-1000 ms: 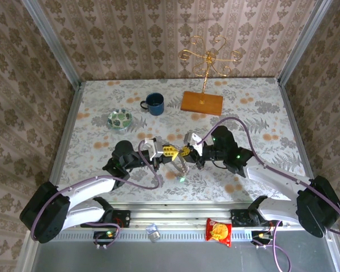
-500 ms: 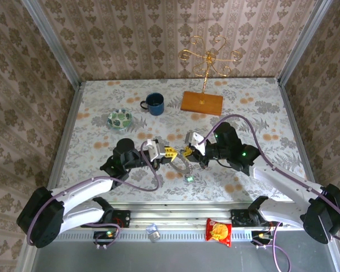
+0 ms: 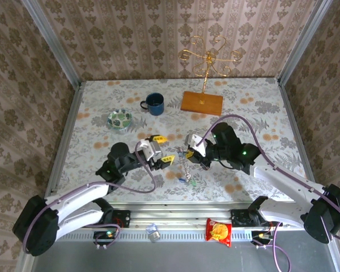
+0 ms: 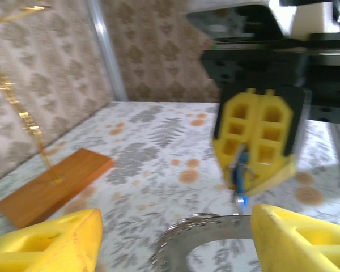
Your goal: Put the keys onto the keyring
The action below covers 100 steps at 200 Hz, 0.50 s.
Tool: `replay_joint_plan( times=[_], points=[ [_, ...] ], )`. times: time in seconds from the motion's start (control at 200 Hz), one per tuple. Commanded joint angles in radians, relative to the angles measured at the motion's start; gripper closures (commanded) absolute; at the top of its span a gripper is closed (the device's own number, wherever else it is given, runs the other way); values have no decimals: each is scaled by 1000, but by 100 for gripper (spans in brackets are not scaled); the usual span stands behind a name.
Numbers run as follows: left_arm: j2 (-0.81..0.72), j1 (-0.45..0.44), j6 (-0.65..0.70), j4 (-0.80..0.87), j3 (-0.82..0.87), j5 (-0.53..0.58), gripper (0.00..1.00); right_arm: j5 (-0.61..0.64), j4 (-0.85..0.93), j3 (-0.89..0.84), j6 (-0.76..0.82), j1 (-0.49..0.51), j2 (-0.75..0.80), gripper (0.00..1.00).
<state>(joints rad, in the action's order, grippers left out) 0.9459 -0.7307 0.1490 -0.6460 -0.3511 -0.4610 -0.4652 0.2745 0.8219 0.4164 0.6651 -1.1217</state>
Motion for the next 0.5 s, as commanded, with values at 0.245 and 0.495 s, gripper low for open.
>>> replay_joint_plan(
  times=[0.245,0.495],
  points=[
    [-393,78,-48,323,-9,868,26,5,-364,118,-274,225,-179,100],
    [-468,173,-107,537,-34,969,23,201,-362,92,-247,279,-340,100]
  ],
)
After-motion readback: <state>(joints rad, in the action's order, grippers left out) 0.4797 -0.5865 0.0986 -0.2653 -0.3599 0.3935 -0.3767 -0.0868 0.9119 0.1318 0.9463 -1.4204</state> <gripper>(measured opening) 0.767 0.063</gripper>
